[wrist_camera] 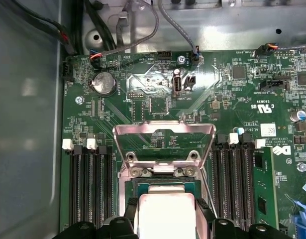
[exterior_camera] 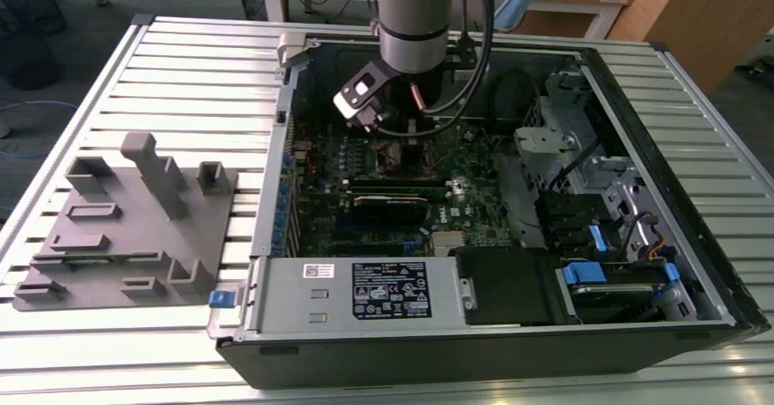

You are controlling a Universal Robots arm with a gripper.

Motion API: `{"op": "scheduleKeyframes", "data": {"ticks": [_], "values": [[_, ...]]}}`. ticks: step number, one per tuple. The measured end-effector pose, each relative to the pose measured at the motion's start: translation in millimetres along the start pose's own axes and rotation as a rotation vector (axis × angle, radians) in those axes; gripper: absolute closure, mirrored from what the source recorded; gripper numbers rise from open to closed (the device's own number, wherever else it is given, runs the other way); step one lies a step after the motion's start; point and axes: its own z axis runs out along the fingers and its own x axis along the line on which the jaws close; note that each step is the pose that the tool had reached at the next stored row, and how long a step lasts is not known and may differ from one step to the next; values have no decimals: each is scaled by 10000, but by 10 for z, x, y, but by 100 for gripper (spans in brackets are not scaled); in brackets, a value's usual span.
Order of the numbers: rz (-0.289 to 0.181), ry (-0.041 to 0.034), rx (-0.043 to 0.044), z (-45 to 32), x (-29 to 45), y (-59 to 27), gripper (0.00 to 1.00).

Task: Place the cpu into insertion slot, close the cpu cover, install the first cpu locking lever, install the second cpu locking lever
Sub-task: 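Place the cpu into insertion slot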

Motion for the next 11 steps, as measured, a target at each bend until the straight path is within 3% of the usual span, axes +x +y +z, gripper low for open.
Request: {"op": "scheduleKeyframes", "data": {"ticks": [11], "values": [[37, -5, 0, 14, 26, -4, 46]]}}
